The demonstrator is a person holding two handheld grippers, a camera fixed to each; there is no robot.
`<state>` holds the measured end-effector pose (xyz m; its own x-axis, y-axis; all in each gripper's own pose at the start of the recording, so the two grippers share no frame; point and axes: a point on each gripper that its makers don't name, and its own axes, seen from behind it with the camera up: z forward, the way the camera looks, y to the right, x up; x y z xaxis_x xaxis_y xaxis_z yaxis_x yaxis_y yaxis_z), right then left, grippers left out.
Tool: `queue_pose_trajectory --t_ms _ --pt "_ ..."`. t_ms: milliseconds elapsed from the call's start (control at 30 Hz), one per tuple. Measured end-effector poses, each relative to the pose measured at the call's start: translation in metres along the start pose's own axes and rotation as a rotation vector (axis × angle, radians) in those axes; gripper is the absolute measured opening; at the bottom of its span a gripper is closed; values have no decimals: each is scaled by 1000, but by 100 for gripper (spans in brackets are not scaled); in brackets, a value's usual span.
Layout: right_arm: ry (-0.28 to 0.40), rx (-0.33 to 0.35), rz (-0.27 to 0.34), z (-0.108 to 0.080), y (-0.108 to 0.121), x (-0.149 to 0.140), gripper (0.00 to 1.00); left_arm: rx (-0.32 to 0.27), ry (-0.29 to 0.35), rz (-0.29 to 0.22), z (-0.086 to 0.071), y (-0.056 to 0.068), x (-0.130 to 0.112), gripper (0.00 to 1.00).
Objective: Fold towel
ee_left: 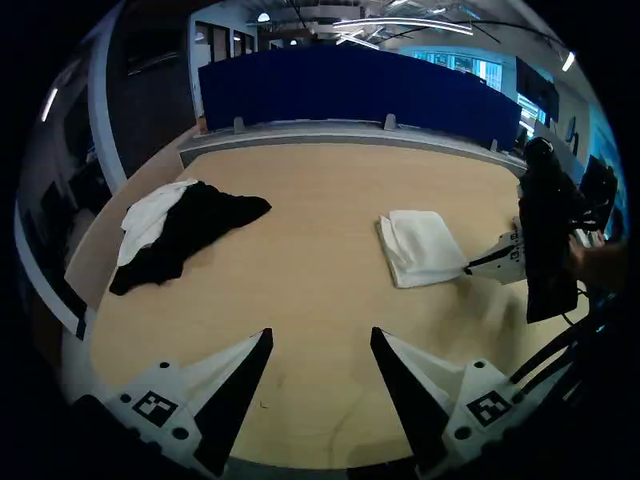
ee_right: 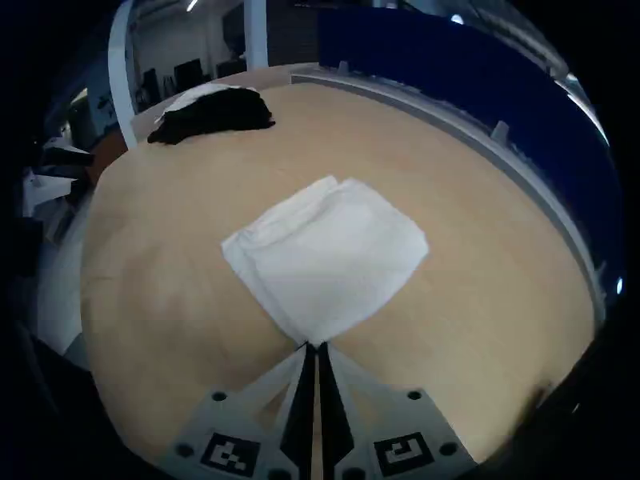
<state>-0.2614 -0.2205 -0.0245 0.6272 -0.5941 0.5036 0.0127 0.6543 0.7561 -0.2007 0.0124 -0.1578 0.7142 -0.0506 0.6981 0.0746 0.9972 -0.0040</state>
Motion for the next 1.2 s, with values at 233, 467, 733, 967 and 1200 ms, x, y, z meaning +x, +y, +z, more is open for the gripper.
queue_pose_trajectory --t_ms 233,467,733,967,1200 --pt "94 -44 -55 -27 11 48 3 -8 21 8 0 2 11 90" --pt "200 -95 -89 -63 26 106 3 -22 53 22 0 8 25 90" --pt "288 -131 -88 -100 41 151 3 -40 84 34 0 14 43 90" --pt "305 -155 -72 -115 55 157 3 -54 100 41 2 19 52 90" --pt "308 -174 -38 -126 74 151 3 -67 109 54 4 28 58 90"
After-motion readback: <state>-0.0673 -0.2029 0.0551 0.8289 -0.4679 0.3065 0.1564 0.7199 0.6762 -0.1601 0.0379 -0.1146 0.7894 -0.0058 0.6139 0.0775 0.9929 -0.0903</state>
